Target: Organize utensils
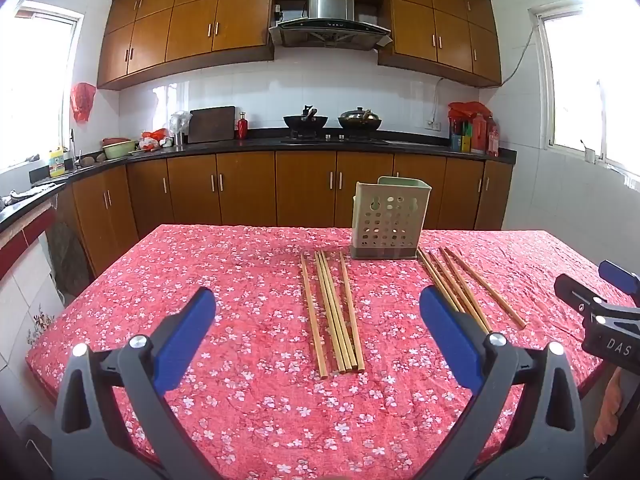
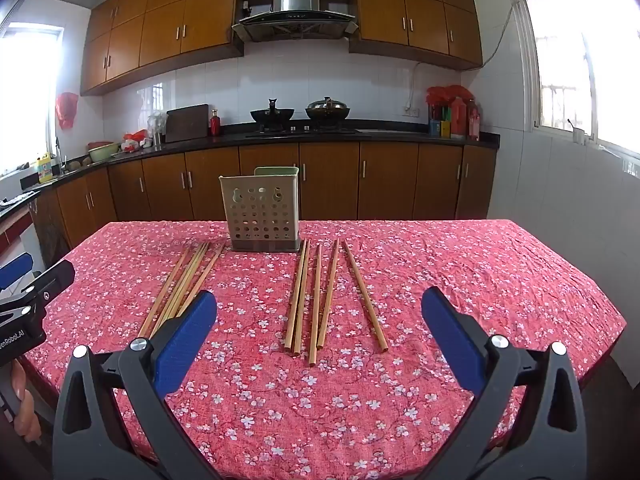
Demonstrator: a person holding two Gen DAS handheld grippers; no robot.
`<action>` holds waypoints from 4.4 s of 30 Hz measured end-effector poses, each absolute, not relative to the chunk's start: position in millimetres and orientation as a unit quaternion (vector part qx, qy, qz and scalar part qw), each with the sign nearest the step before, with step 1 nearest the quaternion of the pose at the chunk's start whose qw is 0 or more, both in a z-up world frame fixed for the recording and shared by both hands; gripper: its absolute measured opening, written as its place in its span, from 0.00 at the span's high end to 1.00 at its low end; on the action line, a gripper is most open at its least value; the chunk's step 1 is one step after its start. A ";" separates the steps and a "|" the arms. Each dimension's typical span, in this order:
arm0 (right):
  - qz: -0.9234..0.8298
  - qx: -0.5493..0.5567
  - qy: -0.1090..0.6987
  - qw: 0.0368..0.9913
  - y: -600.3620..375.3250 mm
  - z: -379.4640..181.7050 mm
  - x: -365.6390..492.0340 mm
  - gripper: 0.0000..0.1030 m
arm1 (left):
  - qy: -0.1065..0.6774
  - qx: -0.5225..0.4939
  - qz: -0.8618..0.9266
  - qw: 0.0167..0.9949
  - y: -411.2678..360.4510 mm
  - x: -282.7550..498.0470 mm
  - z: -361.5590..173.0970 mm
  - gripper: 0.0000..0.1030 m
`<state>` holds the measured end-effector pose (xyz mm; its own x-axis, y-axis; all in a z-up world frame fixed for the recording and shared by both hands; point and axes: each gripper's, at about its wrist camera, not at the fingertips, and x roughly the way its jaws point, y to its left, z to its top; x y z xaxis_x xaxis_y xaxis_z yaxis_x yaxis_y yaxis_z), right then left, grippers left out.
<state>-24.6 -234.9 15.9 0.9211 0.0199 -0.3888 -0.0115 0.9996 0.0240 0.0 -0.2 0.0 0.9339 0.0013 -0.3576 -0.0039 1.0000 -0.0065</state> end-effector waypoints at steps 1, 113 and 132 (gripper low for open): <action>0.008 0.010 0.198 0.980 -235.0 15.9 -24.6 0.02 | 0.181 -0.003 0.001 0.983 -0.2 -0.1 0.0 0.04; -0.020 0.095 0.364 0.926 -293.2 -34.0 99.3 0.30 | 0.385 -0.071 0.058 0.918 50.8 99.4 -55.0 0.04; -0.027 0.068 0.438 0.896 -291.8 -87.9 151.5 0.72 | 0.465 -0.069 -0.052 0.881 32.2 176.9 -95.1 0.75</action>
